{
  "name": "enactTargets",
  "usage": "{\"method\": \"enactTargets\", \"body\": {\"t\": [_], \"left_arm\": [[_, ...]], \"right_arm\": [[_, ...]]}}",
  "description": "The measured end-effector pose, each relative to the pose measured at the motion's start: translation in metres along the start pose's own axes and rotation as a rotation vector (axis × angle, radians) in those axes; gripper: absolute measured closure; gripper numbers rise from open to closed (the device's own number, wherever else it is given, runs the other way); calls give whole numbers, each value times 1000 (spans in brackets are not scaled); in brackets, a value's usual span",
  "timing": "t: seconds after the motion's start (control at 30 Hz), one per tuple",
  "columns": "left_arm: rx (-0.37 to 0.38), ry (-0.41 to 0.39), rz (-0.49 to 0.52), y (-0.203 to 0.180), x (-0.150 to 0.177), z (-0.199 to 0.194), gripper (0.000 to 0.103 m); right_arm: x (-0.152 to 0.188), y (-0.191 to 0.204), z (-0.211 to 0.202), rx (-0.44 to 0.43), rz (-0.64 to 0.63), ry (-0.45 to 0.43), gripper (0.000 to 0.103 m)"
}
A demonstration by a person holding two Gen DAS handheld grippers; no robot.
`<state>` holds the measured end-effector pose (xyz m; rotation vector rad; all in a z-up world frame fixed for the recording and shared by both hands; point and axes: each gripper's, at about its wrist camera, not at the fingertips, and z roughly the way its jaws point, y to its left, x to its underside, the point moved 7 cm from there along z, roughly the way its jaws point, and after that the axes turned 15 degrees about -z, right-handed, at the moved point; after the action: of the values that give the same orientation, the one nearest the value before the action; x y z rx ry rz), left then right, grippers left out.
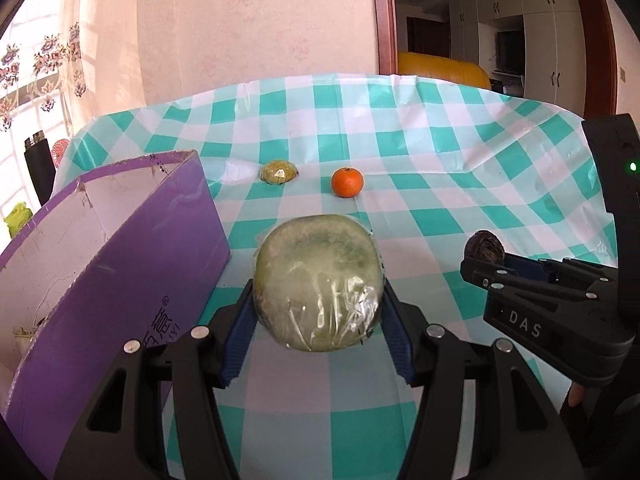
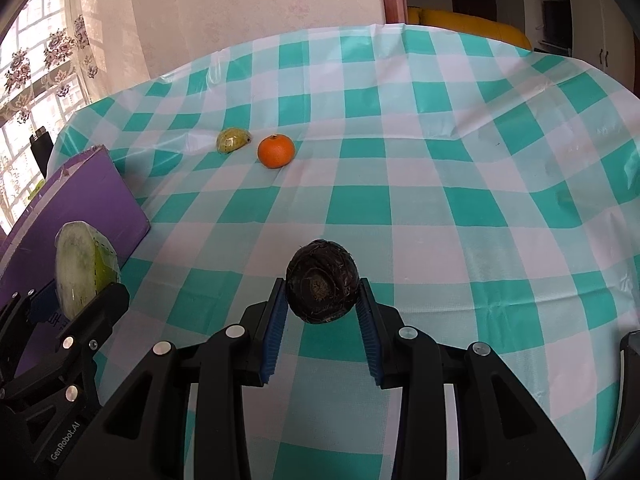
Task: Organize fruits
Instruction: 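Carry the dark fruit and bagged melon slice with both grippers to the box, then open both grippers to drop the dark fruit and melon slice in the box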
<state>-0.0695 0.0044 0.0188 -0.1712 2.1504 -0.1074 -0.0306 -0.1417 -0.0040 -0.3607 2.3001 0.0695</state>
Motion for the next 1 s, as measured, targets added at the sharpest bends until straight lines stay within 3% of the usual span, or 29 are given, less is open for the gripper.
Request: {"method": "enactTargets", "body": {"t": [0.3, 0.5, 0.8, 1.0], "left_arm": [[-82, -120, -13, 32, -31, -44, 45], [-146, -83, -71, 68, -53, -62, 45], [-290, -170, -121, 123, -78, -101, 45], [-335, -105, -179, 164, -77, -100, 45]], "right_arm": [[-33, 29, -35, -33, -27, -111, 68], [-60, 64, -56, -89, -91, -168, 68], [-92, 122, -75, -168, -187, -239, 68], [-112, 179, -75, -241, -296, -247, 68]]}}
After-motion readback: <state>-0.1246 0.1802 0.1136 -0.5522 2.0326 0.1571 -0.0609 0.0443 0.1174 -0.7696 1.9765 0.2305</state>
